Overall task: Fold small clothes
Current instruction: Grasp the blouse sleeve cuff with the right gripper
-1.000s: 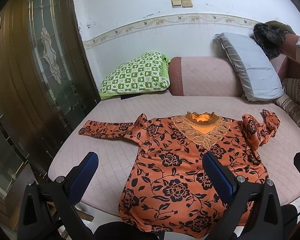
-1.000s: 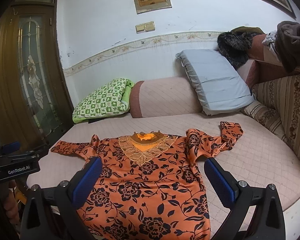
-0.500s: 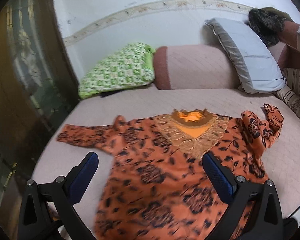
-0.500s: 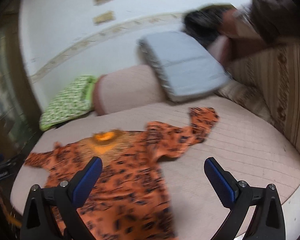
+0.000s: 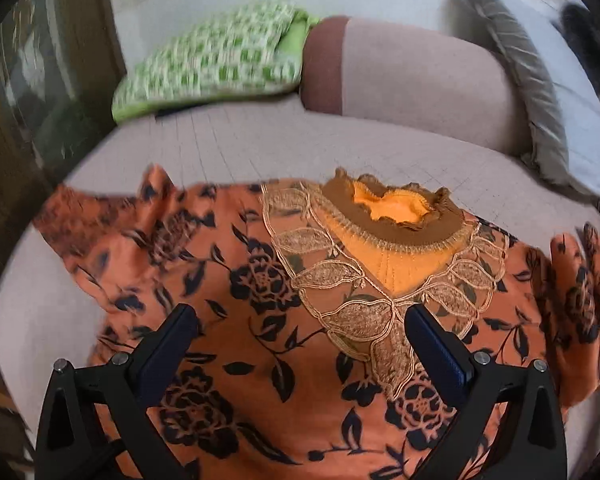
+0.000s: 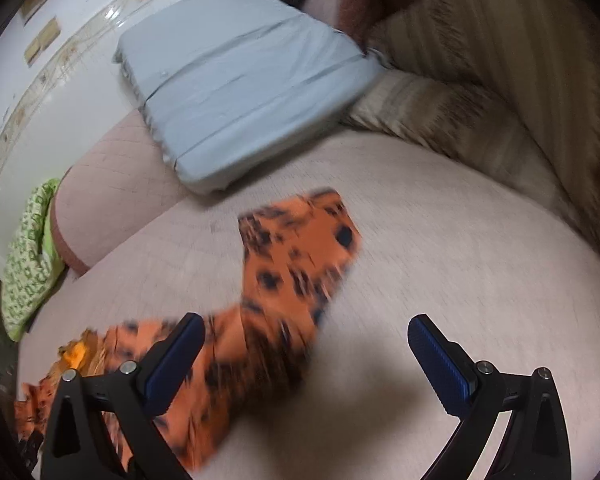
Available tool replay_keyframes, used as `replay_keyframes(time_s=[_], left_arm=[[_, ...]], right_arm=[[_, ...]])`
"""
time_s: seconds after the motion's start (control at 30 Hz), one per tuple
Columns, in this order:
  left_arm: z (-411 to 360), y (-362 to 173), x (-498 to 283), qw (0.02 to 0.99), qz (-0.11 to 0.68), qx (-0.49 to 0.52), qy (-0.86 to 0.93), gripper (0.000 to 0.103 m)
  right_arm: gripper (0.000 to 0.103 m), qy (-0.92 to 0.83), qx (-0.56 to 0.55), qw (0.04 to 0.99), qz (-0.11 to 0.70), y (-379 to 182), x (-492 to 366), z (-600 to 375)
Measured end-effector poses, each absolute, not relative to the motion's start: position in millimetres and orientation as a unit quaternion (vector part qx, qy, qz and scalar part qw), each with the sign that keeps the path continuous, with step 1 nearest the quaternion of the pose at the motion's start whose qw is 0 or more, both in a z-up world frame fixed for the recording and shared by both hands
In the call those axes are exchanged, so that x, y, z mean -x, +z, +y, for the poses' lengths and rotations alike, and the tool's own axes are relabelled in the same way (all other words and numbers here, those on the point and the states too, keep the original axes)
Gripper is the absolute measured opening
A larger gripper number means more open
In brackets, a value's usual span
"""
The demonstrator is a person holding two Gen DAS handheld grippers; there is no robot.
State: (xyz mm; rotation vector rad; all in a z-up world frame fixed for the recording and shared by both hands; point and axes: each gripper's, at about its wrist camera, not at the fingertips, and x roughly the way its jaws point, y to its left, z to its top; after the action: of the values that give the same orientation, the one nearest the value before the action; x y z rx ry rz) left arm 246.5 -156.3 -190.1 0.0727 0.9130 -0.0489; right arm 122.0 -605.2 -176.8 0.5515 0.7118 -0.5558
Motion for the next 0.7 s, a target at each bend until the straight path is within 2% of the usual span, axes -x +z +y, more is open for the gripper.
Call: replay_keyframes(time_s=[0.17,0.2,0.3,0.4,0.47,0.5,0.6,0.7], left_arm=[[-160,-194,-259,0.898,0.437,-0.039,-0.014,0.103],[-162,-196,-261,0.897,0.44,-0.037,-0.016,0.103],[-168,-200,-265,0.892,0.45,-0.04,-0.023,0.103],[-174,-201,-265,0.889,0.455,-0.044,-0.037,0.103],[-176,-199,-264,0.889,0.453,-0.05,-0.042,0.103],[-176,-198,-263,0.889,0.452,-0.051,-0.044,0.103],[-173,-195,-261,0.889,0.453,-0.049,-0.048,0.103],[-166,-190,-259,0.888,0.454,-0.046,-0.055,0.103]], right_arm=[[0.101,-0.263,-0.236,0.854,0.382,-189,-208,-625],[0.097,-0.265,-0.238,0.846,0.398,-196,-225,-630],[0.095,-0.269,-0.239,0.824,0.437,-219,-259,-635],[0.086,-0.308,-0.197,0.793,0.487,-243,-282,-633],[0.067,-0.323,-0.185,0.797,0.475,-243,-280,-630],[0.045,-0.327,-0.185,0.799,0.469,-240,-276,-631],[0.01,-0.31,-0.225,0.806,0.451,-230,-252,-644],[0.008,-0.309,-0.292,0.806,0.413,-217,-216,-662]])
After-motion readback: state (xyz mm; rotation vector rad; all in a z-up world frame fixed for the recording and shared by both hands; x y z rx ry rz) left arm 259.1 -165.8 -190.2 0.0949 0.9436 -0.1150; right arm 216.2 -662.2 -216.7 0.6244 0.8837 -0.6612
